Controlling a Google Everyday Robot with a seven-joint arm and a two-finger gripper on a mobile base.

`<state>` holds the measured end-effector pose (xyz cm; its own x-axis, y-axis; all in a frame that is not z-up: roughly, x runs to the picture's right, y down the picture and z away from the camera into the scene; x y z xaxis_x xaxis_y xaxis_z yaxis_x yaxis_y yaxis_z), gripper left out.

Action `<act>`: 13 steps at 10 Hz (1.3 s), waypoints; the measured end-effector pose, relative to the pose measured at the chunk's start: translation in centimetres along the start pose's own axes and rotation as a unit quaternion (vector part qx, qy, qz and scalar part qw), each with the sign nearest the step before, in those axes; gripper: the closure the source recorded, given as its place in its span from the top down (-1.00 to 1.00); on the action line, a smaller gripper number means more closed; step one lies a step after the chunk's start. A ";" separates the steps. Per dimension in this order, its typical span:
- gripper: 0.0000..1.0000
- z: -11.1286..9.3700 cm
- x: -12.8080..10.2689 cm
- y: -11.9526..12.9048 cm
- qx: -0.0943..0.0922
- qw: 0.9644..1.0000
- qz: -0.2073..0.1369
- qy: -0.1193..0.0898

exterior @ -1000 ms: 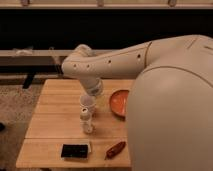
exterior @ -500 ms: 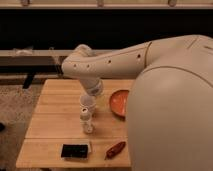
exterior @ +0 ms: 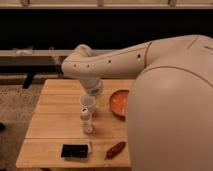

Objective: Knock the bottle over

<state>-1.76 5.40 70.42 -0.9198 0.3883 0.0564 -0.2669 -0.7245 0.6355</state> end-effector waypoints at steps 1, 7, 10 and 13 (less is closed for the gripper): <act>0.60 0.0 0.0 0.0 0.000 1.000 0.000 0.000; 0.60 0.0 0.0 0.0 0.000 1.000 0.000 0.000; 0.60 0.0 0.0 0.1 0.000 1.000 -0.001 0.001; 0.60 -0.4 1.9 -0.3 -0.021 0.997 -0.058 0.038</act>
<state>-3.51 6.11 70.00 -0.9006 0.4282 -0.0744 -0.3831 -0.7015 0.6010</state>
